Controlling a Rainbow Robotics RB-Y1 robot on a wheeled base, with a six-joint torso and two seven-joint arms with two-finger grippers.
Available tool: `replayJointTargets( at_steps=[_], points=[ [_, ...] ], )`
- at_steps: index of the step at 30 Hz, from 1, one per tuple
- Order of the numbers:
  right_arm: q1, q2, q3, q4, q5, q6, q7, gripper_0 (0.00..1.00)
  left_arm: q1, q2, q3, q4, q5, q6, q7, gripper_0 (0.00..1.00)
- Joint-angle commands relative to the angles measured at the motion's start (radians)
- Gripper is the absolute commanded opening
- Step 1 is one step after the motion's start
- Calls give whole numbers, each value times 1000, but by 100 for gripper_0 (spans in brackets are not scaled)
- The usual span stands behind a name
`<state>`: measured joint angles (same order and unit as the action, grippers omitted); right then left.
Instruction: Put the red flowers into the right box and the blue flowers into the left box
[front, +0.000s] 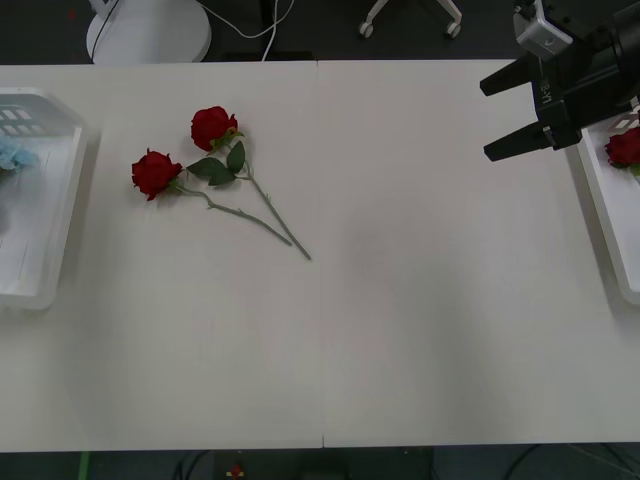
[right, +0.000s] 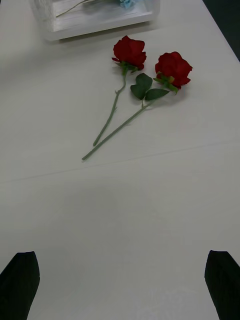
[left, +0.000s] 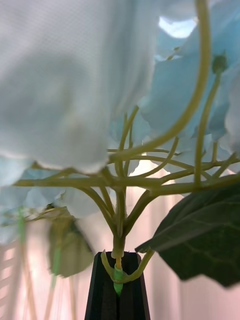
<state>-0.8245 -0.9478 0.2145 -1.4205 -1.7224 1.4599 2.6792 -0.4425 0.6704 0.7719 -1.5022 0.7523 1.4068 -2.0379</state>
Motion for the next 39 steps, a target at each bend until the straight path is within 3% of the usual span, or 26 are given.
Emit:
replayJointTargets(
  at_steps=[1, 7, 17, 18, 19, 20, 22, 32, 39],
  points=[
    [1, -35, 2, -25, -11, -7, 26, 96, -15, 106, 26, 129, -80, -88, 8, 0],
    [1, -35, 2, -25, -11, -7, 26, 96, -13, 129, 13, 323, -117, -193, -2, 0],
    [1, -35, 2, -25, -11, -7, 26, 96, 37, 129, -158, 435, -45, -367, 27, 1],
    [1, -35, 2, -25, -11, -7, 26, 96, 36, 129, -166, 450, -13, -374, 24, 17],
    [1, -35, 2, -25, -11, -7, 26, 96, 37, 129, -171, 458, 21, -373, 24, 47],
    [1, -35, 2, -25, -11, -7, 26, 96, 37, 129, -172, 458, 33, -373, 22, 60],
    [1, -35, 2, -25, -11, -7, 26, 96, 39, 130, -175, 456, 91, -342, 19, 100],
    [1, -35, 2, -25, -11, -7, 26, 96, 42, 221, -111, 379, 369, -55, -5, 100],
    [1, -35, 2, -25, -11, -7, 26, 96, 44, 265, -48, 102, 401, 204, 13, 100]
  ],
)
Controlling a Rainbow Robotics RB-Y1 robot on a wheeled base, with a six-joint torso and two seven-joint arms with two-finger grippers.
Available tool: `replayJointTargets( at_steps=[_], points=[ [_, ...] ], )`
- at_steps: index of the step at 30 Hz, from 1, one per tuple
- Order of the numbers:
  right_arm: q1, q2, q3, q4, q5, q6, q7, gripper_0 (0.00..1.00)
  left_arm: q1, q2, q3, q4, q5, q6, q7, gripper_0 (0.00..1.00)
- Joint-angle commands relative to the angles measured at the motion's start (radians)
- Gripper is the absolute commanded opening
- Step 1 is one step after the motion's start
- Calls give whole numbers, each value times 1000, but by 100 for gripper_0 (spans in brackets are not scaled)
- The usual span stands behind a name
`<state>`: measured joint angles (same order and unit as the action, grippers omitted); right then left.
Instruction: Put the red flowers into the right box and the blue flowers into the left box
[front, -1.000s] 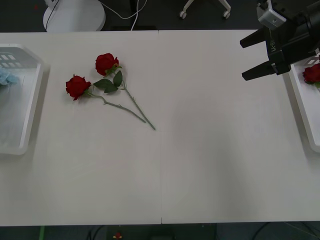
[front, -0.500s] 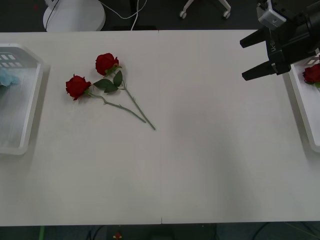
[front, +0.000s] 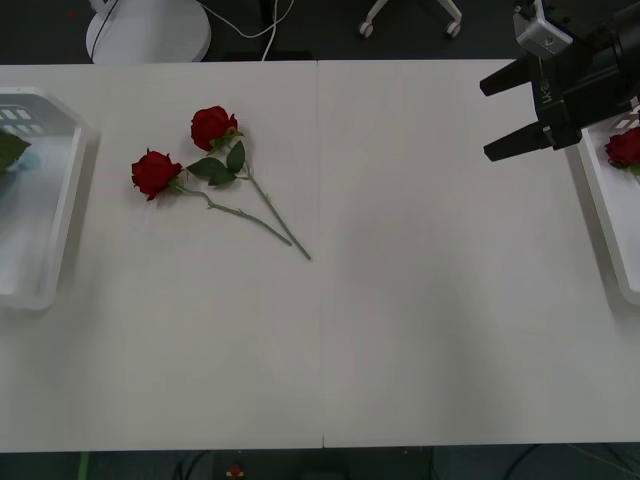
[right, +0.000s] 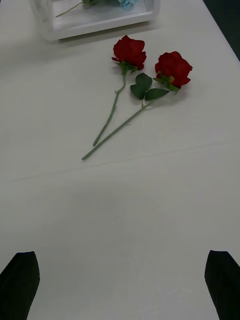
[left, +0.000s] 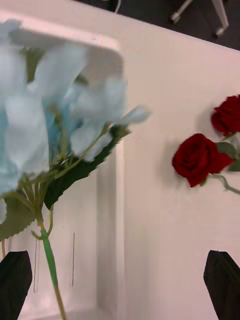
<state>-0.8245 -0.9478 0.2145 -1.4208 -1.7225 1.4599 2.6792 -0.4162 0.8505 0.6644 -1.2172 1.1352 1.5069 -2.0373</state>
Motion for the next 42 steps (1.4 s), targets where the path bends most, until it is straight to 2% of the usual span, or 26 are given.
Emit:
replayJointTargets(
  at_steps=[1, 5, 10, 14, 18, 23, 30, 37, 42],
  points=[
    [1, -35, 2, -24, -11, -7, 26, 96, 17, 85, 67, -249, 26, 148, 39, 100],
    [1, -35, 2, -24, -11, -7, 26, 96, 19, 82, 60, -455, 69, 259, 186, 100],
    [1, -35, 2, -24, -11, -7, 26, 96, 19, 27, -80, -789, 75, 329, 479, 100],
    [1, -35, 2, -24, -11, -7, 26, 96, 20, -90, -301, -1012, -91, 328, 692, 100],
    [1, -35, 2, -24, -11, -7, 26, 96, 57, -211, -480, -1084, -311, 316, 813, 100],
    [1, -35, 2, -24, -11, -7, 26, 96, 112, -347, -638, -1078, -584, 283, 907, 100],
    [1, -35, 2, -24, -11, -7, 26, 96, 143, -455, -853, -930, -887, 150, 1099, 100],
    [1, -35, 2, -24, -11, -7, 26, 96, 88, -473, -948, -617, -957, -139, 1267, 100],
    [1, -35, 2, -24, -11, -7, 26, 96, 33, -499, -964, -510, -1002, -188, 1364, 100]
  ],
)
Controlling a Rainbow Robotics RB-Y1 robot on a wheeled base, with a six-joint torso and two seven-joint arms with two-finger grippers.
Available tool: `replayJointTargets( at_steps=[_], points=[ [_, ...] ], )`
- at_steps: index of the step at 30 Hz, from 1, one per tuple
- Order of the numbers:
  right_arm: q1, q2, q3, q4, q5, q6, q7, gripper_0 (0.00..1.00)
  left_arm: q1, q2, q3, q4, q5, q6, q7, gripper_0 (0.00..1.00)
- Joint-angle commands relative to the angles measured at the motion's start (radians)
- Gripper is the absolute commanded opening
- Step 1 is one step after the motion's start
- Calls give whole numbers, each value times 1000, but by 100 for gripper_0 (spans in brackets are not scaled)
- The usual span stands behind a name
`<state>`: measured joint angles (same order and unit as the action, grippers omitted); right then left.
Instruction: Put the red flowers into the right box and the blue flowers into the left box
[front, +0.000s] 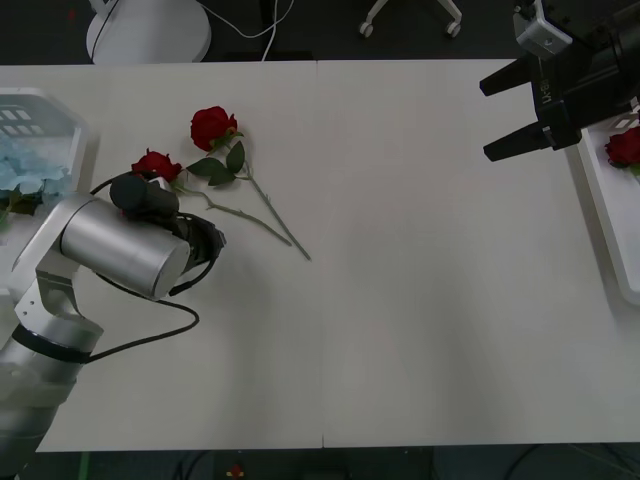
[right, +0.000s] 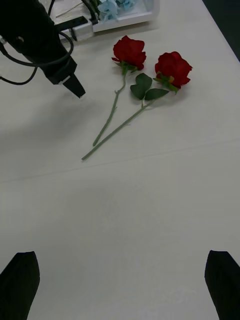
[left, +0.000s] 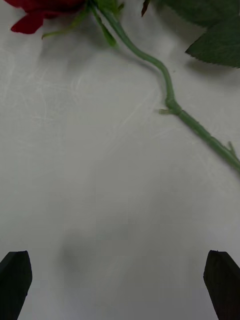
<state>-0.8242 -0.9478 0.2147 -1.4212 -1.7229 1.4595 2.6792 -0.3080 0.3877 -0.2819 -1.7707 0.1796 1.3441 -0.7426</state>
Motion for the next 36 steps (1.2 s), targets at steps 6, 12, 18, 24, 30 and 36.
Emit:
replayJointTargets(
  at_steps=[6, 12, 18, 24, 30, 36],
  points=[
    [0, -35, 2, -24, -11, -7, 26, 96, -151, -67, -17, 63, -77, 35, 180, 100],
    [0, -35, 2, -24, -11, -7, 26, 96, -224, -67, -14, 116, -117, 58, 196, 100],
    [0, -35, 2, -24, -11, -7, 26, 96, -304, -69, -10, 344, -147, -125, 209, 100],
    [0, -35, 2, -24, -11, -7, 26, 96, -359, -67, -8, 490, -146, -220, 207, 100],
    [0, -35, 2, -24, -11, -7, 26, 96, -424, -69, -8, 637, -112, -301, 198, 100],
    [0, -35, 2, -24, -11, -7, 26, 96, -462, -69, -7, 740, -92, -362, 187, 100]
  ],
)
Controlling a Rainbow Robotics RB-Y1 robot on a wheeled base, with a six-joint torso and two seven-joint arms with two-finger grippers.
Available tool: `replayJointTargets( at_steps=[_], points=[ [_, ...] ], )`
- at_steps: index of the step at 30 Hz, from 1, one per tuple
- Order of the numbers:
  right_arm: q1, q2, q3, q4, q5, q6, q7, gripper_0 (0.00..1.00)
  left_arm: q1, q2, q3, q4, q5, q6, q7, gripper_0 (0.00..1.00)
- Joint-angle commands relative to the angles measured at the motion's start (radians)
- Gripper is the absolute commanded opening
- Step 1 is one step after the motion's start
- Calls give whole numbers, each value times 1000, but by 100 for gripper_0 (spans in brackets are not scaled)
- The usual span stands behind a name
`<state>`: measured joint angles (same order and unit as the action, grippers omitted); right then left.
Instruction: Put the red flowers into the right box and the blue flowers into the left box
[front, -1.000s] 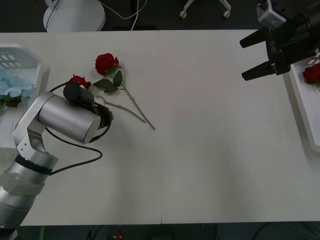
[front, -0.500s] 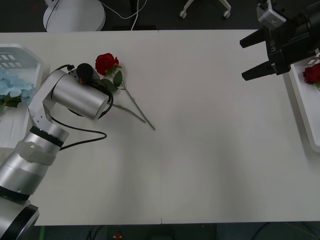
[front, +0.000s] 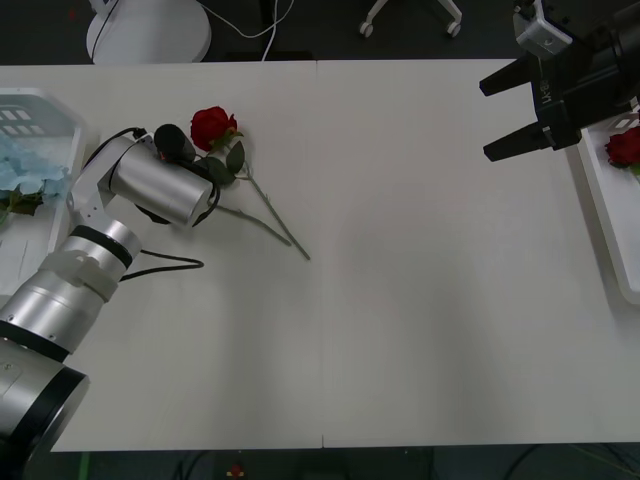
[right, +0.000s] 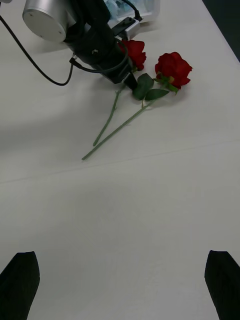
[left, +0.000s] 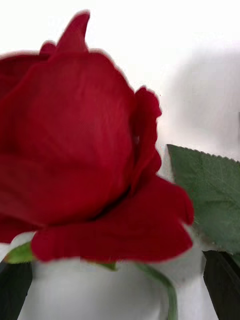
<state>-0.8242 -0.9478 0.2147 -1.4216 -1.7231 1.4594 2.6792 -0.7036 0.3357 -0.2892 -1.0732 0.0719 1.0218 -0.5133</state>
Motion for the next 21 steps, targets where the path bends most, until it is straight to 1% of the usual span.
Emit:
replayJointTargets(
  at_steps=[1, 4, 5, 6, 7, 8, 9, 17, 20, 21],
  points=[
    [0, -35, 2, -23, -10, -7, 26, 96, -73, -17, -1, 61, 20, -49, -45, 100],
    [0, -35, 2, -23, -10, -7, 26, 96, -80, -17, -1, 93, 31, -68, -56, 100],
    [0, -35, 2, -23, -10, -7, 26, 96, -80, -17, -1, 99, 32, -75, -60, 82],
    [0, -35, 2, -23, -10, -7, 26, 96, -79, -17, -1, 99, 31, -77, -63, 59],
    [0, -35, 2, -23, -10, -7, 26, 96, -77, -17, -4, 99, 31, -77, -67, 32],
    [0, -35, 2, -23, -10, -7, 26, 96, -77, -17, -5, 99, 31, -77, -68, 17],
    [0, -35, 2, -23, -10, -7, 26, 96, -73, -17, -5, 99, 32, -77, -70, 0],
    [0, -35, 2, -23, -10, -7, 26, 96, -50, -15, -8, 93, 43, -75, -83, 0],
    [0, -35, 2, -23, -10, -7, 26, 96, -20, -15, -8, 30, 51, -46, -85, 0],
    [0, -35, 2, -23, -10, -7, 26, 96, 0, -9, -8, -19, 51, -11, -85, 0]
  ],
)
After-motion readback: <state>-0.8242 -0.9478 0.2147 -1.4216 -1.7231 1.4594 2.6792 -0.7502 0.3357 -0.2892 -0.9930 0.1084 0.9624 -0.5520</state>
